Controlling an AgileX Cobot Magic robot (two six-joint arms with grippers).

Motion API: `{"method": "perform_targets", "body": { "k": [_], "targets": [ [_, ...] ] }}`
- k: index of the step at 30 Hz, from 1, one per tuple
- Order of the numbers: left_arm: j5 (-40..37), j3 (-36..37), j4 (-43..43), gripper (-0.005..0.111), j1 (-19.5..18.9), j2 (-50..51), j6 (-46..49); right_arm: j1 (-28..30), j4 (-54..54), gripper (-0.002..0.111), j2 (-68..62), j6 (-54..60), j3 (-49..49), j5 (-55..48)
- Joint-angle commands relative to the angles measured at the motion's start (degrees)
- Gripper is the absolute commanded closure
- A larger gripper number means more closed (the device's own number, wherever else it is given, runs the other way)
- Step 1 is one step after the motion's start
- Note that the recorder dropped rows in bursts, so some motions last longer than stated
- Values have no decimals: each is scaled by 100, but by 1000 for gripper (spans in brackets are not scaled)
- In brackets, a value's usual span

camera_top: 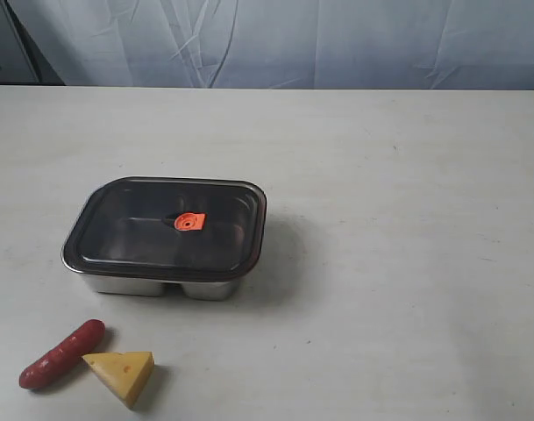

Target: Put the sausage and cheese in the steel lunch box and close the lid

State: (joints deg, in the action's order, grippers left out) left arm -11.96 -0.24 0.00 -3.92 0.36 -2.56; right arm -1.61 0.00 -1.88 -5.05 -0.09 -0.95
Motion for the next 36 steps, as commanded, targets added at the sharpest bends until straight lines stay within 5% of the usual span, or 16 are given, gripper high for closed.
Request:
{"method": "perform_targets", "body": {
  "k": [1, 5, 9, 14, 21, 26, 36],
  "targets": [
    [52, 24, 32, 107, -20, -36, -1, -12, -63, 108, 42, 25, 9, 1735],
    [52, 24, 32, 107, -20, -36, -1, -12, 321, 108, 42, -124, 9, 3333],
    [52, 24, 32, 107, -20, -36, -1, -12, 1007, 108, 29, -1937, 9, 4044],
    [52, 24, 32, 107, -20, -36, -1, -12, 1101, 109, 18, -4591, -326, 2243],
    [52, 24, 32, 107, -20, -36, -1, -16, 0, 109, -1103, -4850, -1795, -19],
    [52, 24, 32, 107, -20, -36, -1, -364, -169, 109, -2956, -3098, -3433, -1358],
    [52, 24, 32, 107, -20, -36, -1, -818, 2284, 102, -7142, 880, -5621, -2074]
  ]
}}
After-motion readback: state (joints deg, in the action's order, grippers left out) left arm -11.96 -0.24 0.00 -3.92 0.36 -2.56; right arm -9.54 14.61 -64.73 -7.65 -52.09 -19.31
